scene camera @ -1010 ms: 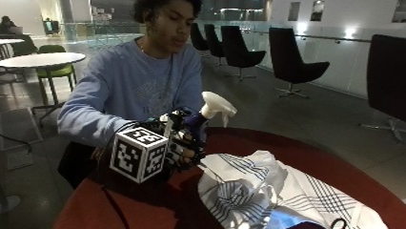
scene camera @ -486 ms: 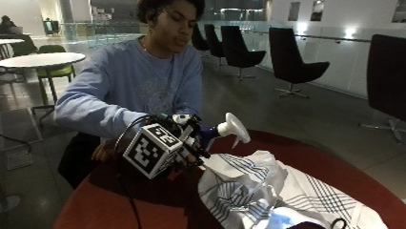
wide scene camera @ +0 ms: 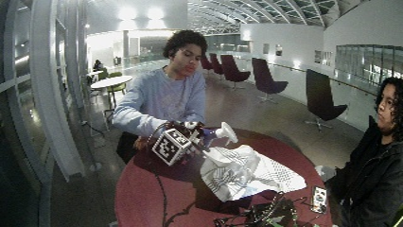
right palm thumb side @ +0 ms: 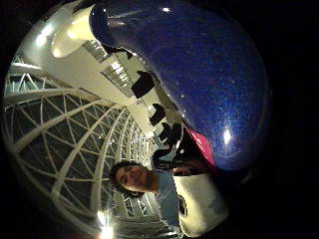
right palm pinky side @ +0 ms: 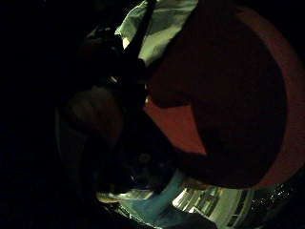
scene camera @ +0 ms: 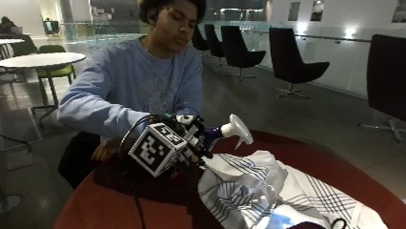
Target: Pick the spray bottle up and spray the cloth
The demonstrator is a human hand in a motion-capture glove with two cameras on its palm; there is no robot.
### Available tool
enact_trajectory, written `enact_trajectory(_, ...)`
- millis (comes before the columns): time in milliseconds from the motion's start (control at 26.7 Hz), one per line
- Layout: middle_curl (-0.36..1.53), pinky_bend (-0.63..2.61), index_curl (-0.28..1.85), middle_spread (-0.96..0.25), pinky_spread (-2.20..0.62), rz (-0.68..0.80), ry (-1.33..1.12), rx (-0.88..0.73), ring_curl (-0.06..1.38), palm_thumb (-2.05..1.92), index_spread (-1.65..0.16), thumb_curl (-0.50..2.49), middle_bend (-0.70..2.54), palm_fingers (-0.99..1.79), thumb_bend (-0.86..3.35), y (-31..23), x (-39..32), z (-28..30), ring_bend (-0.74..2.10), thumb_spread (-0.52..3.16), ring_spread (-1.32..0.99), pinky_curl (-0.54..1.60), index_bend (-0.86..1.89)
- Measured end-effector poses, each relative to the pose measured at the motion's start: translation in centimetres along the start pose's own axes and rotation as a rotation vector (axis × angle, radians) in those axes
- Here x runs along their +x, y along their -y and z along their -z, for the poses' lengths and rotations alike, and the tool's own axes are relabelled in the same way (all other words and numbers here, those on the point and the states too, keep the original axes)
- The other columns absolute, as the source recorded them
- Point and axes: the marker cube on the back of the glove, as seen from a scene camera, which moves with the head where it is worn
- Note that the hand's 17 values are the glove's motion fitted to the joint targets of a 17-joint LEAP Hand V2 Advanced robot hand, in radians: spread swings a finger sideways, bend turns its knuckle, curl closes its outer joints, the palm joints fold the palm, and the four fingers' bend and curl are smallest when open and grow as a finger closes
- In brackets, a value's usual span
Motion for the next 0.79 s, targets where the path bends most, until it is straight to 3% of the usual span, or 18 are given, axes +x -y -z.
enact_trajectory(636,0.43,0.61,0.05,0.01,0.31,0.008,0.018,-0.012,0.39,0.77,-0.31,0.55,0.44,0.57,-0.03,0.3,-0.3,-0.4,0.76,0.90,0.11,0.37,0.04)
enact_trajectory(786,0.43,0.62,0.05,0.01,0.31,0.067,0.022,0.006,0.39,0.77,-0.30,0.56,0.44,0.57,-0.03,0.1,-0.8,-1.2,0.76,0.90,0.10,0.37,0.03)
